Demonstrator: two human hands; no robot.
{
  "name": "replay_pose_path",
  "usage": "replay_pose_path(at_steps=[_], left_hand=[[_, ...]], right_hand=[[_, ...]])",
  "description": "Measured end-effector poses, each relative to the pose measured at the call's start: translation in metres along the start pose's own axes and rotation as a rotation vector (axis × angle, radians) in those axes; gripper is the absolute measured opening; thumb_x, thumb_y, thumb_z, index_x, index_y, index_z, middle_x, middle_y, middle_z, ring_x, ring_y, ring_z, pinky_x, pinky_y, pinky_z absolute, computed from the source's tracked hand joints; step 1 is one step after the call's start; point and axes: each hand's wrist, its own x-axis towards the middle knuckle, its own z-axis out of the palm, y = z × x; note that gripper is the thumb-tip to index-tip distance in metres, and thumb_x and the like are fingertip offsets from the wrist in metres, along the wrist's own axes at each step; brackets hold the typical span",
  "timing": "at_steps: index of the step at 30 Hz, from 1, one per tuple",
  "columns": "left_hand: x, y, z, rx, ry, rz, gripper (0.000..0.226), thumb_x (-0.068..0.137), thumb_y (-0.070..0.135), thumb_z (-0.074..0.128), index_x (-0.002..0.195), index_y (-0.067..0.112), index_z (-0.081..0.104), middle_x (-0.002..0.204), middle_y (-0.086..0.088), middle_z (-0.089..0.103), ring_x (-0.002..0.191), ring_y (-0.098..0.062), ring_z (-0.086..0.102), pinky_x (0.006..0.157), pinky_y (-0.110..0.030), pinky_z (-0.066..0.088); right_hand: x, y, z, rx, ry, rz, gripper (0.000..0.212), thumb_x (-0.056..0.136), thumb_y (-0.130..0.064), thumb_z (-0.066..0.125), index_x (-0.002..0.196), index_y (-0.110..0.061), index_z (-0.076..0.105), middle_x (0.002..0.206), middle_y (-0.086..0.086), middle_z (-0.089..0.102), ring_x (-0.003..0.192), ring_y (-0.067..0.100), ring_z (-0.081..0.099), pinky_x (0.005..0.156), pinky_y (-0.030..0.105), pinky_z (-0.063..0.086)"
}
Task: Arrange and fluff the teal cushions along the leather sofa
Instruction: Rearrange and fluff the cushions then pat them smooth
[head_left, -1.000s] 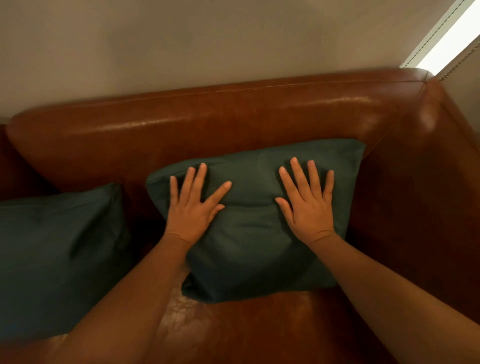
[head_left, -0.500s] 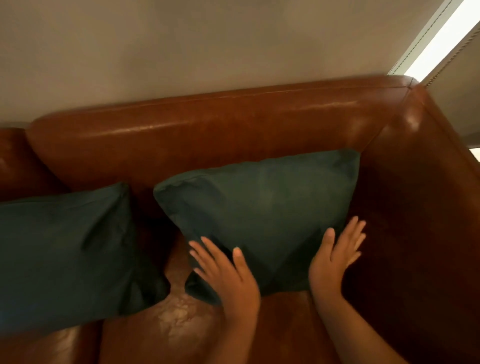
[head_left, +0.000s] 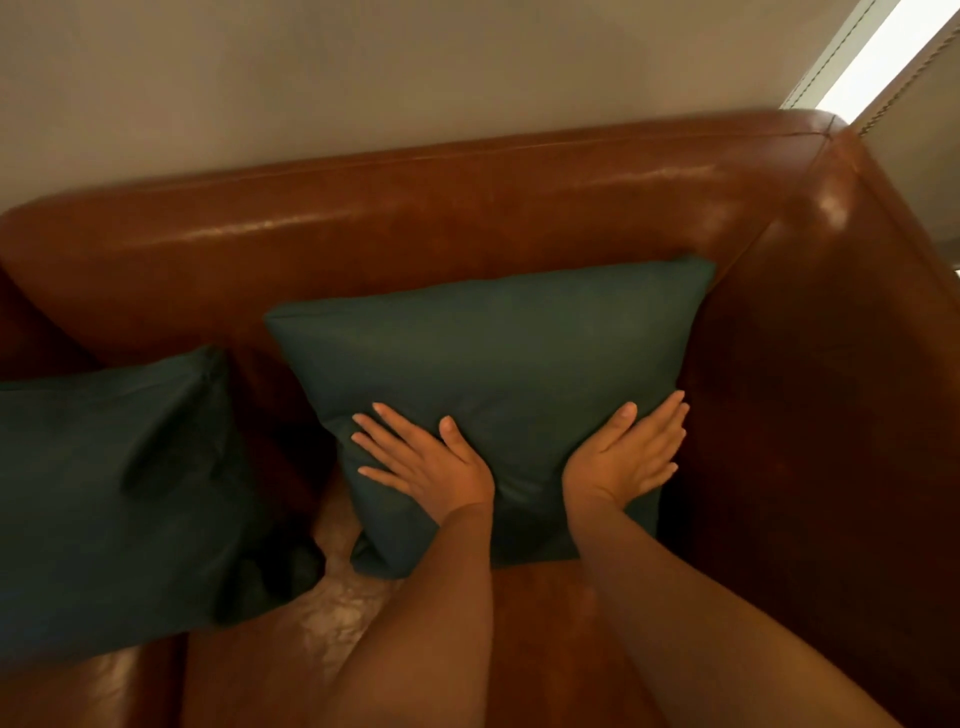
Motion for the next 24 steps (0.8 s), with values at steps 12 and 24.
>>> replay_pose_path(at_steps=[12, 24], left_hand=[[0.049, -0.067, -0.039, -0.016, 0.117, -0.083, 0.055, 0.1, 0.032, 0.028, 0.149, 0.008, 0.02, 0.154, -0.018, 0.022, 0.142, -0.037, 0.019, 0.113, -0.053, 0.015], [0.012, -0.164, -0.07, -0.07, -0.696, -0.466, 0.035, 0.099, -0.002, 0.035, 0.13, 0.002, 0.05, 0.14, -0.014, 0.043, 0.122, -0.026, 0.047, 0.103, -0.023, 0.029]], right_hand=[[0.023, 0.024, -0.027, 0.031, -0.118, -0.157, 0.06, 0.097, -0.041, 0.017, 0.151, -0.015, 0.014, 0.157, 0.01, 0.022, 0.145, 0.025, 0.016, 0.118, 0.041, 0.01], [0.001, -0.05, -0.049, 0.061, -0.263, -1.084, 0.042, 0.095, -0.017, 0.045, 0.138, -0.019, 0.045, 0.147, 0.003, 0.04, 0.144, 0.024, 0.02, 0.117, 0.051, 0.006]])
